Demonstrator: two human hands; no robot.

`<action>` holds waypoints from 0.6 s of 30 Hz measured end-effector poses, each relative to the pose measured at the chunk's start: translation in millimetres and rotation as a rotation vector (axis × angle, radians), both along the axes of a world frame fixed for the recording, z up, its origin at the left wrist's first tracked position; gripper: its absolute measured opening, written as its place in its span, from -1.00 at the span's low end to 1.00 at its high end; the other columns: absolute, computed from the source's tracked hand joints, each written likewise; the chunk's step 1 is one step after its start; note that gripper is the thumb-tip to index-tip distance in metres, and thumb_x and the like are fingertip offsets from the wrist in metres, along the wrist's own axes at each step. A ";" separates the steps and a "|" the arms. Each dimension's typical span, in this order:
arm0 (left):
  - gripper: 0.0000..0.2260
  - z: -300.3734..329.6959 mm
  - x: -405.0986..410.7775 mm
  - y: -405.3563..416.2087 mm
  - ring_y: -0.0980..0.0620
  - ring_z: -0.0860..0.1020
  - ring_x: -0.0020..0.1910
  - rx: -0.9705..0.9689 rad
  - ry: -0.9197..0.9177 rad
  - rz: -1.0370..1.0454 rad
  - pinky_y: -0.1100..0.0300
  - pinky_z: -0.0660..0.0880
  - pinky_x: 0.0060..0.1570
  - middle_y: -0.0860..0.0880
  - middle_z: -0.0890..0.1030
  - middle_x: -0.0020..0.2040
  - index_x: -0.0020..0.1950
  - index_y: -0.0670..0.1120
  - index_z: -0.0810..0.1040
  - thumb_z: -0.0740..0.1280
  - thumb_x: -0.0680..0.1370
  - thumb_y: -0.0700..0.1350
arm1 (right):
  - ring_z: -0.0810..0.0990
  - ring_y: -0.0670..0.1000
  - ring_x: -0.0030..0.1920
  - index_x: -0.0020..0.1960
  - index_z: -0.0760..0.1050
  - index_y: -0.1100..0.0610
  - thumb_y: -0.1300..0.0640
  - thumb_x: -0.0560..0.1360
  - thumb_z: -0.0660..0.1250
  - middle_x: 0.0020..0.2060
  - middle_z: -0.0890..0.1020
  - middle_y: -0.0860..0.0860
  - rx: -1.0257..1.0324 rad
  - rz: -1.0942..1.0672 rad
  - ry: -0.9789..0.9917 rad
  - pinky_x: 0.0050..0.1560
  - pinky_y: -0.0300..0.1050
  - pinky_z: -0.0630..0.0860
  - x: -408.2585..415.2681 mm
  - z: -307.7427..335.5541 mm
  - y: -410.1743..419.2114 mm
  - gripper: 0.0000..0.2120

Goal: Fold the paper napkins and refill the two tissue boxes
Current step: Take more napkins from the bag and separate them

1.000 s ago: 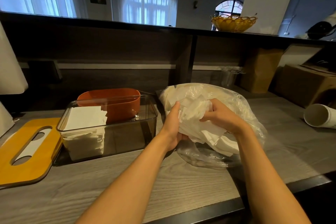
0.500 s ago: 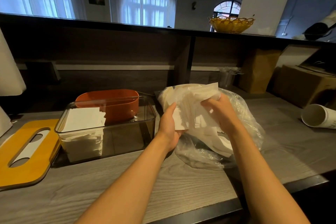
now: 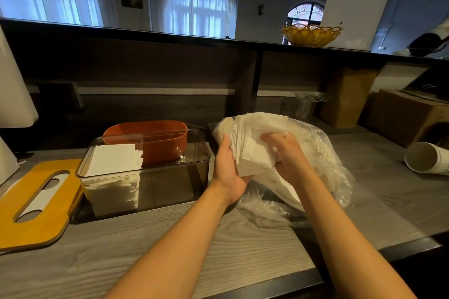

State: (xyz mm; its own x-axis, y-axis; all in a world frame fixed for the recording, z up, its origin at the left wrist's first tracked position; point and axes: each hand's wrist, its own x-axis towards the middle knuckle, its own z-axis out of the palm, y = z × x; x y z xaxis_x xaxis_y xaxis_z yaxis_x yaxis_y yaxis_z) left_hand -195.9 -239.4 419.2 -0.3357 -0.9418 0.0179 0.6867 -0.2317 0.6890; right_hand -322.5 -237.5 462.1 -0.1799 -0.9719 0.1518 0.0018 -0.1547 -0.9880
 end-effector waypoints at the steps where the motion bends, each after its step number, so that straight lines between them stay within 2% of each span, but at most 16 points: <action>1: -0.47 0.1 -1.0 0.4 -0.18 0.53 0.35 -0.001 -0.006 0.005 -0.13 0.44 0.36 -0.14 0.58 0.35 0.48 0.05 0.43 -0.01 0.66 0.28 | 0.62 0.15 0.03 0.15 0.53 0.26 0.23 0.54 0.32 -0.06 0.62 0.11 0.015 -0.004 0.022 -0.20 -0.11 0.54 0.3 -1.7 -0.5 -0.80; 3: -0.49 -0.4 -2.3 0.0 -0.19 0.53 0.35 0.008 -0.012 0.018 -0.15 0.43 0.38 -0.15 0.58 0.35 0.50 0.04 0.41 0.04 0.67 0.25 | 0.61 0.15 0.05 0.16 0.54 0.23 0.21 0.53 0.33 -0.04 0.62 0.09 0.033 -0.009 0.044 -0.14 -0.08 0.53 1.7 -2.3 -0.3 -0.79; 7: -0.54 -0.6 -0.6 -1.4 -0.16 0.57 0.29 -0.002 -0.047 0.029 -0.09 0.49 0.30 -0.16 0.61 0.31 0.46 0.00 0.46 0.10 0.67 0.20 | 0.55 0.10 0.11 0.27 0.48 0.18 0.19 0.57 0.26 0.09 0.57 0.07 0.053 -0.001 0.071 0.01 -0.05 0.52 10.7 -3.6 1.1 -0.72; 10: -0.58 1.6 1.7 1.5 -0.14 0.59 0.24 -0.033 -0.099 -0.007 -0.07 0.48 0.28 -0.15 0.64 0.26 0.38 -0.01 0.52 0.22 0.61 0.16 | 0.55 0.12 0.15 0.27 0.47 0.19 0.16 0.56 0.23 0.14 0.57 0.12 0.067 -0.006 0.052 0.18 0.09 0.53 14.3 -7.8 2.0 -0.69; 14: -0.52 -2.6 3.6 -0.6 -0.15 0.60 0.21 -0.075 -0.169 -0.067 -0.08 0.50 0.26 -0.18 0.63 0.25 0.40 -0.10 0.50 0.44 0.51 -0.01 | 0.60 0.08 0.06 0.11 0.53 0.10 0.12 0.59 0.18 0.04 0.61 0.09 0.049 0.030 0.159 0.06 0.00 0.55 16.8 -8.2 4.0 -0.81; 18: -0.72 -6.1 1.9 -1.9 -0.14 0.63 0.08 -0.088 -0.204 -0.099 -0.14 0.49 0.25 -0.19 0.66 0.08 0.30 -0.14 0.54 0.27 0.59 -0.23 | 0.57 0.04 0.06 0.20 0.44 0.02 0.01 0.63 0.18 0.06 0.55 0.03 0.037 0.069 0.259 0.00 -0.10 0.52 11.1 -7.3 1.9 -0.81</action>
State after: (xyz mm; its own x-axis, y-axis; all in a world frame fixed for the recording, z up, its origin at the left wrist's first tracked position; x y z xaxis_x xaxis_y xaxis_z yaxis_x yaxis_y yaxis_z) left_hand -194.0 -241.3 413.0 -0.4318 -0.9018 0.0204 0.5078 -0.2243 0.8317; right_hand -311.4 -235.6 454.8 -0.0729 -0.9863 0.1481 -0.2423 -0.1265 -0.9619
